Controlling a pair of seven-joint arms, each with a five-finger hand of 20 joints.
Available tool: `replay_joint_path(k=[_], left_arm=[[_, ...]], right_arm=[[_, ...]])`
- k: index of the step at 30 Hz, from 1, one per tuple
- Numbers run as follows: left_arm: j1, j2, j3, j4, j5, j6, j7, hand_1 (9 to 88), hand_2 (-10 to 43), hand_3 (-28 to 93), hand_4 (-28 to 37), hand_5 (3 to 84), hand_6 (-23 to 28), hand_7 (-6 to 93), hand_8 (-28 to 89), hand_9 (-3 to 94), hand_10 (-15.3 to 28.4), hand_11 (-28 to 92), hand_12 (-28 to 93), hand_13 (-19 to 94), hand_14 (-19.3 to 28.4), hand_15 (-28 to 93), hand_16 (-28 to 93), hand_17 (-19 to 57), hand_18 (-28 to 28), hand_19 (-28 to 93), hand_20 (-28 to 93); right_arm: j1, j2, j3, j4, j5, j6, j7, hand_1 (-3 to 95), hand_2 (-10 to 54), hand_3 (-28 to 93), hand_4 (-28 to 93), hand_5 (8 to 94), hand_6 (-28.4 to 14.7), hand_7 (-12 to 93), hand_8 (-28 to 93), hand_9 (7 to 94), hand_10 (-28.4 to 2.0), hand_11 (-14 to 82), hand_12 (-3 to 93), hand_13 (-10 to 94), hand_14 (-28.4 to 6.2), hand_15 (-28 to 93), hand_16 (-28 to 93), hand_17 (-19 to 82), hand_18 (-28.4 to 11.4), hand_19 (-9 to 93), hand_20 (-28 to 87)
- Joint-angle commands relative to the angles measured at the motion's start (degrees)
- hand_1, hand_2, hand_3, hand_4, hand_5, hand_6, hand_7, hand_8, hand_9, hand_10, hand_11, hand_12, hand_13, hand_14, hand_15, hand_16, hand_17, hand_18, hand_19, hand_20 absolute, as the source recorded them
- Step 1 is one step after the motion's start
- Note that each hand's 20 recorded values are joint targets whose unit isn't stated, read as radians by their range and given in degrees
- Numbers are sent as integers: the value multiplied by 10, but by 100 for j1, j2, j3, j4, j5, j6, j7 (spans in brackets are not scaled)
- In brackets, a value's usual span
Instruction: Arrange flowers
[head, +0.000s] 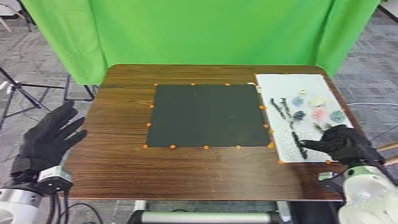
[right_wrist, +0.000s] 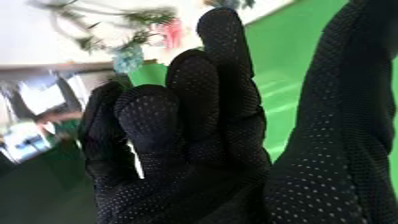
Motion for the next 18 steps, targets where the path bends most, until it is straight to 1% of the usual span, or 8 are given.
replay_joint_path(k=[1,6,8,10,14,15,17,18], left_arm=[[47,37,-2,-18,72,-89,-92,214,-15,688,-283,209,13,208,-104,165,90,120,191,135,112,156,74,-107,182,380,90],[19,4,-7,-20,50,-104,-90,211,-14,687,-283,209,12,207,-104,165,90,120,191,135,112,156,73,-108,182,380,90],[25,4,-9,-30,47,-78,-74,210,-14,688,-283,209,12,207,-104,165,90,119,191,135,112,156,73,-108,182,379,90],[39,1,8,-33,15,-36,-41,208,-13,686,-283,209,12,206,-103,165,90,119,192,135,112,156,73,-108,182,380,90],[34,-3,6,-31,17,-41,-43,198,-11,688,-283,209,12,206,-103,166,89,119,192,135,113,156,73,-108,183,380,90],[69,-17,-2,-54,15,-22,-28,196,-11,689,-283,209,12,206,-103,166,90,118,192,135,113,156,73,-108,183,381,90],[33,-29,-6,-38,42,-55,-49,194,-11,691,-283,209,12,206,-103,167,90,118,192,135,112,156,73,-108,183,380,90],[47,-13,-1,-36,18,-42,-22,194,-11,691,-283,209,12,207,-103,167,90,117,192,135,112,156,73,-108,183,380,90]], right_arm=[[320,-18,-349,318,-1073,-159,67,447,-95,296,-270,642,18,481,-189,645,-131,577,420,596,-116,798,315,206,-208,766,495],[342,-60,-313,435,-944,-362,7,414,-95,379,-282,628,14,466,-184,629,-131,577,420,580,-118,796,312,201,-209,763,495],[385,-71,-342,496,-864,-439,-27,401,-95,399,-282,628,11,461,-184,623,-133,576,420,576,-119,796,309,197,-208,762,494],[421,-77,-388,540,-867,-589,-39,393,-95,412,-283,624,10,459,-182,621,-134,575,418,573,-119,794,308,196,-208,759,492],[463,-80,-473,654,-934,-732,-41,402,-95,410,-283,612,10,435,-184,605,-137,541,384,556,-118,768,288,187,-207,748,485],[486,-86,-484,672,-921,-797,-56,406,-95,406,-283,610,8,429,-185,604,-136,536,379,554,-118,764,285,186,-207,747,484],[483,-91,-519,724,-934,-792,-57,414,-95,402,-283,608,8,417,-184,601,-136,524,371,547,-117,759,281,183,-207,744,483],[503,-103,-541,753,-950,-830,-51,409,-95,412,-283,605,8,413,-181,598,-137,520,367,545,-118,757,278,180,-207,742,483]])
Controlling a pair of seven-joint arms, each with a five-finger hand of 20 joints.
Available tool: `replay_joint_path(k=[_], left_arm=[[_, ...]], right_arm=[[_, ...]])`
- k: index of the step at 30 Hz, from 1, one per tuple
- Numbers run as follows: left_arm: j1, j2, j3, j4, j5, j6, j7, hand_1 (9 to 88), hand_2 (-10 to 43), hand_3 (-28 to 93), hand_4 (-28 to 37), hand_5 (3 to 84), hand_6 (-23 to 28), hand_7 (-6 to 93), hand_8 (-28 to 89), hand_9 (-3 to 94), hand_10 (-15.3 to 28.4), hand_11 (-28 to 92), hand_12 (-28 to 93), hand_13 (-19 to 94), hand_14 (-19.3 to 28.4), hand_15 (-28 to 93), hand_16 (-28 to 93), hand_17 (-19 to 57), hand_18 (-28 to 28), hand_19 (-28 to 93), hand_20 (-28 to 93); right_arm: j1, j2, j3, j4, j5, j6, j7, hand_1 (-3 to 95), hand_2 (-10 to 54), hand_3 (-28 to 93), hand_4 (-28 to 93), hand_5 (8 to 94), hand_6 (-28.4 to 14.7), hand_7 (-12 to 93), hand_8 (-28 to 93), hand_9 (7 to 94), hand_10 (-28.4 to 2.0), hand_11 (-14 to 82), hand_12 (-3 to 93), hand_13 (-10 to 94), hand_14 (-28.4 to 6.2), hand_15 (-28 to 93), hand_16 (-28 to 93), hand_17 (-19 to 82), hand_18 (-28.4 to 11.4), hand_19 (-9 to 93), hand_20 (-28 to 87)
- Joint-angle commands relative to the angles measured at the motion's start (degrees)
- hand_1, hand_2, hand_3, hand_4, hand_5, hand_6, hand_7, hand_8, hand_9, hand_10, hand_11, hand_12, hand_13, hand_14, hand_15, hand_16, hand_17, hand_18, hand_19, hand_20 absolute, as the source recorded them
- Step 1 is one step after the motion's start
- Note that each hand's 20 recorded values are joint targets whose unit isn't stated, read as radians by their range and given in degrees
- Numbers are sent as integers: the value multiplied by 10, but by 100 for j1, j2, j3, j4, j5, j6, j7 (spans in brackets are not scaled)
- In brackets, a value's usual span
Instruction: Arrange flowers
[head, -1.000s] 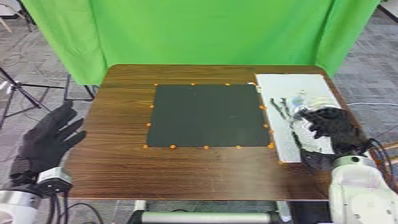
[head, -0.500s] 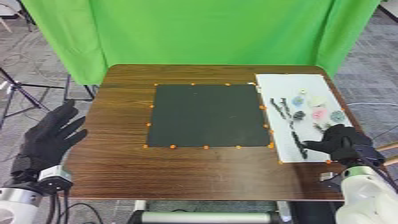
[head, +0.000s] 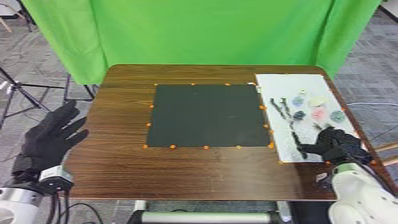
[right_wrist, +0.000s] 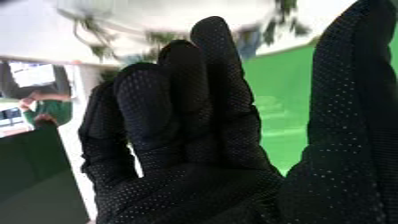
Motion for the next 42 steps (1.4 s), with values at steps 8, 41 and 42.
replay_joint_path(k=[8,41,42], left_arm=[[97,-7,-20,-46,-33,13,30,189,-13,692,-283,210,12,206,-103,167,90,116,193,136,112,155,73,-108,183,380,90],[391,173,-594,-157,-35,145,27,191,-12,693,-283,210,12,205,-102,167,90,116,195,136,112,155,75,-109,184,380,90],[457,189,-659,-177,-46,147,3,191,-12,694,-283,210,12,205,-102,167,90,115,195,136,112,155,74,-109,184,380,90]], right_arm=[[144,-107,-461,427,-411,-359,43,355,-95,602,-283,610,14,450,-179,600,-130,561,380,553,-115,767,270,183,-207,741,481],[1091,180,-799,102,254,801,-52,423,-95,870,-253,674,0,623,224,736,-102,701,578,672,-116,910,395,259,-219,808,494],[1239,225,-919,126,256,794,-123,423,-95,870,-253,674,0,623,225,737,-103,701,577,672,-116,910,396,260,-220,808,494]])
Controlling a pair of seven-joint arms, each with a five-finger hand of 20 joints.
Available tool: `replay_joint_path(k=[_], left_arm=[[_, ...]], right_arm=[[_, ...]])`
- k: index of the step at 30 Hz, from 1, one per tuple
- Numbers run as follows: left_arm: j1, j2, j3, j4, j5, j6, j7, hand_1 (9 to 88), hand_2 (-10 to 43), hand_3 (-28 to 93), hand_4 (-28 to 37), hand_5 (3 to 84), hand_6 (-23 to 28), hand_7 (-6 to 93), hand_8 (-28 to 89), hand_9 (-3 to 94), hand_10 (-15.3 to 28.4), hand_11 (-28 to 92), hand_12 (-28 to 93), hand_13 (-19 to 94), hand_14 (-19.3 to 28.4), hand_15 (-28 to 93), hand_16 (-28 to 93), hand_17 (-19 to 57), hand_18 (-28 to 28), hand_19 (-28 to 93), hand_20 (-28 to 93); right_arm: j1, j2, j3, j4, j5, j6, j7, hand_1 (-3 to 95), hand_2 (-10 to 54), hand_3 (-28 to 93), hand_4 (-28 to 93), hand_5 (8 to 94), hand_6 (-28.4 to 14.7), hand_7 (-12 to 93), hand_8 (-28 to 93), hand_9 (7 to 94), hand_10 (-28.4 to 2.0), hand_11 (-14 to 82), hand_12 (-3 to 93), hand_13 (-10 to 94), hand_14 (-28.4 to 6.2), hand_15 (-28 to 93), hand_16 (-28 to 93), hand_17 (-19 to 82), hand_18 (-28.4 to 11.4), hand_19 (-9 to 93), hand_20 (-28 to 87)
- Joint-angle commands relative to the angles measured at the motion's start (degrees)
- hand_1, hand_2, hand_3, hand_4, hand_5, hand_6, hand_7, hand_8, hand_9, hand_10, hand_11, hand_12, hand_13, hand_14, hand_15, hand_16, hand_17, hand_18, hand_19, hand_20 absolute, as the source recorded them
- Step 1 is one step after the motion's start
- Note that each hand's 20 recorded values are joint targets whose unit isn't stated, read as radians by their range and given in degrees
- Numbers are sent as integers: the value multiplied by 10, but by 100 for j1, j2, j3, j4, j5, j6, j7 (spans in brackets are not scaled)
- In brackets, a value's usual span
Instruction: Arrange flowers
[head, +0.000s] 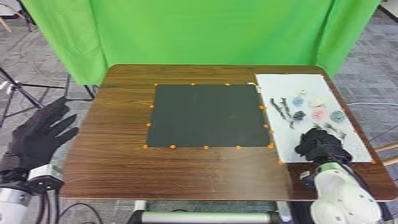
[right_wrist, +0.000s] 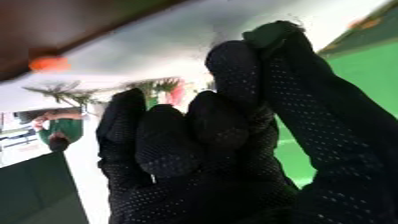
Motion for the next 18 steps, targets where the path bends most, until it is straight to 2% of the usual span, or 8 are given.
replay_joint_path(k=[1,5,6,7,9,13,16,18], left_arm=[[405,139,-385,-118,-28,74,-16,191,-13,695,-283,210,11,206,-102,167,89,115,194,136,112,154,74,-109,184,380,90],[611,161,-636,-117,-57,98,-24,192,-13,694,-283,209,11,204,-102,167,89,115,195,136,111,154,74,-108,183,378,90],[606,160,-664,-70,-27,131,-85,192,-14,694,-283,209,11,204,-102,166,88,115,195,136,111,154,74,-108,182,377,90],[610,123,-663,-54,3,248,-142,193,-14,693,-283,209,11,205,-102,166,88,115,195,136,111,154,75,-108,182,377,90],[713,68,-681,-64,-86,334,-90,192,-15,695,-283,208,10,205,-101,166,88,115,196,136,111,154,75,-109,183,377,90],[834,6,-682,-86,-76,134,-61,192,-19,697,-283,209,10,205,-102,167,89,115,196,136,110,154,75,-109,183,377,91],[914,-25,-706,-158,-59,118,92,192,-24,700,-283,208,10,205,-102,166,88,115,197,135,110,152,75,-108,182,376,91],[873,-1,-703,-181,-56,77,93,192,-27,701,-283,207,9,206,-101,165,88,116,198,136,109,151,76,-109,183,375,90]], right_arm=[[963,330,-406,-226,98,118,-246,422,-95,871,-251,674,0,623,225,737,-103,702,577,672,-117,911,396,260,-220,809,494],[1586,171,-1044,-111,140,74,-423,421,-95,872,-248,675,0,622,228,738,-102,703,576,674,-118,912,396,262,-221,811,494],[1722,111,-1228,-75,115,98,-442,421,-95,872,-248,675,0,622,229,738,-102,704,576,674,-118,912,396,262,-221,812,494],[1861,18,-1389,-21,111,57,-518,421,-95,871,-247,675,0,621,230,739,-102,704,575,675,-118,912,396,263,-221,812,494],[2112,-287,-1674,118,138,-121,-623,421,-95,871,-245,676,-1,621,231,739,-102,704,574,677,-118,912,395,264,-221,813,493],[2543,-755,-2357,473,-92,-239,-626,420,-95,869,-241,677,0,619,234,739,-103,704,573,680,-115,911,393,265,-222,814,493],[2792,-1170,-2806,738,-311,-399,-540,419,-95,870,-235,678,1,619,237,739,-103,704,574,683,-117,909,392,266,-224,815,492],[2871,-1407,-3025,894,-501,-512,-533,416,-95,870,-228,680,0,617,237,739,-104,703,578,685,-117,909,392,268,-225,816,491]])
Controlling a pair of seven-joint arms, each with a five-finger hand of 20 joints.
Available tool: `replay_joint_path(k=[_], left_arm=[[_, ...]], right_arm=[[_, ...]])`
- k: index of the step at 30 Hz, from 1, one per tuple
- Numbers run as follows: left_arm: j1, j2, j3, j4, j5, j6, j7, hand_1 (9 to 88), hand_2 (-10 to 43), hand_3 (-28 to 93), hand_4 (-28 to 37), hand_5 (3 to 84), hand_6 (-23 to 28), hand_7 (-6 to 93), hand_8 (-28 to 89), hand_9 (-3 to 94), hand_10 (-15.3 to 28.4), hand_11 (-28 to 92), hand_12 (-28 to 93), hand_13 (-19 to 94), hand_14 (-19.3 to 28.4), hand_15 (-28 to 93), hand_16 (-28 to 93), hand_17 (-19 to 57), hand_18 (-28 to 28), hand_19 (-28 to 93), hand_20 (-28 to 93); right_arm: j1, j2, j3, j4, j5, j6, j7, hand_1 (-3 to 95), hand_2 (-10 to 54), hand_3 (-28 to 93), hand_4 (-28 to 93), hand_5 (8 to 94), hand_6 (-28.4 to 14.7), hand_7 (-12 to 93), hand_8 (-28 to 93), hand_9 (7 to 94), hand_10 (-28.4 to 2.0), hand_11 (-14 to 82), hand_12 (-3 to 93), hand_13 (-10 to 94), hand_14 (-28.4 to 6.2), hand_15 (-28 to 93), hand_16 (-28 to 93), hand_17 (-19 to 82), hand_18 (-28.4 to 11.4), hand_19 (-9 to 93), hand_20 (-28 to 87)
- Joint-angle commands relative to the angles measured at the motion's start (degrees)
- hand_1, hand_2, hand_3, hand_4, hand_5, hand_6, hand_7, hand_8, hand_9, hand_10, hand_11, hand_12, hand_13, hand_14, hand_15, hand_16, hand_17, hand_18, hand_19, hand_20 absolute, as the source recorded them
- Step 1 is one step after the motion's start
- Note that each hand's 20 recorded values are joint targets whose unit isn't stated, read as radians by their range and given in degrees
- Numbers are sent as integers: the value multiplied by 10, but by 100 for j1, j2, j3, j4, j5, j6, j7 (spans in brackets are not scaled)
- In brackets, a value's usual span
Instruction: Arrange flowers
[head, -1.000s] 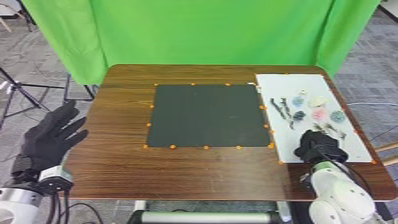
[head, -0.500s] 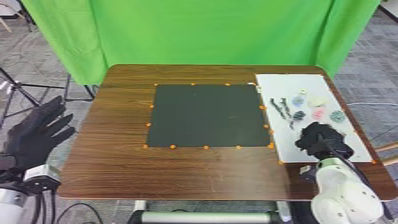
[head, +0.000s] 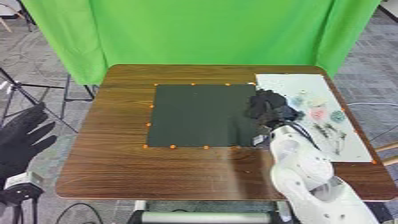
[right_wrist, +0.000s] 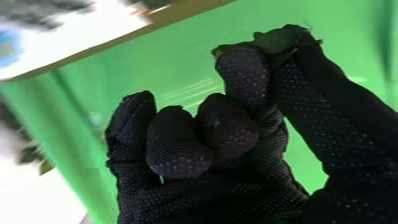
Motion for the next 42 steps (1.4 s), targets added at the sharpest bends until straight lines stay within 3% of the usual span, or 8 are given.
replay_joint_path(k=[1,4,8,12,15,24,34,42], left_arm=[[152,-85,-15,-85,-15,-118,134,192,-28,701,-283,208,9,207,-101,165,88,116,198,136,109,150,76,-109,183,374,90],[39,-1,79,-77,-26,-130,153,193,-30,702,-283,208,8,209,-102,167,87,115,199,136,108,148,77,-108,183,372,90],[-113,75,232,-38,-16,-173,113,193,-32,703,-283,209,8,210,-103,168,88,115,199,137,108,144,78,-109,183,370,91],[-241,224,348,-7,23,-171,75,194,-33,704,-283,209,7,211,-104,168,86,113,199,138,107,141,80,-108,182,367,92],[-454,362,490,57,89,-208,44,194,-34,704,-283,210,7,210,-104,169,87,112,199,138,107,139,81,-108,182,366,92],[-996,693,881,257,59,-310,-141,195,-34,705,-283,210,7,212,-105,169,87,112,201,138,106,138,84,-108,181,363,95],[-1072,728,959,285,48,-350,-204,198,-32,703,-283,210,8,209,-105,170,87,113,201,138,107,139,85,-108,182,363,95],[-1242,786,1081,368,52,-424,-243,198,-32,703,-283,211,8,209,-104,169,87,113,201,138,107,139,85,-108,182,364,96]], right_arm=[[548,-1206,-1095,538,-626,-457,3,416,-95,870,-225,681,0,617,238,739,-104,702,579,686,-117,909,392,269,-226,817,491],[537,-1482,-1275,639,-686,-742,28,413,-95,870,-215,682,-1,615,240,740,-105,699,585,688,-117,909,392,272,-229,821,490],[513,-1844,-1456,871,-896,-766,12,410,-95,866,-203,683,-2,614,244,742,-106,697,587,693,-117,909,392,275,-231,824,489],[487,-2193,-1548,1176,-1199,-836,-25,410,-95,862,-198,686,-3,613,247,745,-107,699,582,694,-118,910,394,276,-233,828,487],[466,-2377,-1579,1418,-1389,-801,-9,410,-95,860,-193,686,-2,612,250,746,-108,701,579,694,-118,911,395,277,-234,830,486],[432,-2771,-1586,2052,-1888,-812,104,408,-95,856,-184,686,0,616,253,748,-108,709,572,700,-117,915,396,282,-236,837,483],[316,-2877,-1708,2139,-1971,-463,-114,409,-95,855,-191,685,-1,618,249,746,-107,709,572,699,-116,915,400,282,-236,840,481],[321,-3023,-1647,2379,-2101,-321,-103,409,-95,856,-193,685,1,619,244,748,-106,710,567,701,-114,914,397,284,-236,841,480]])
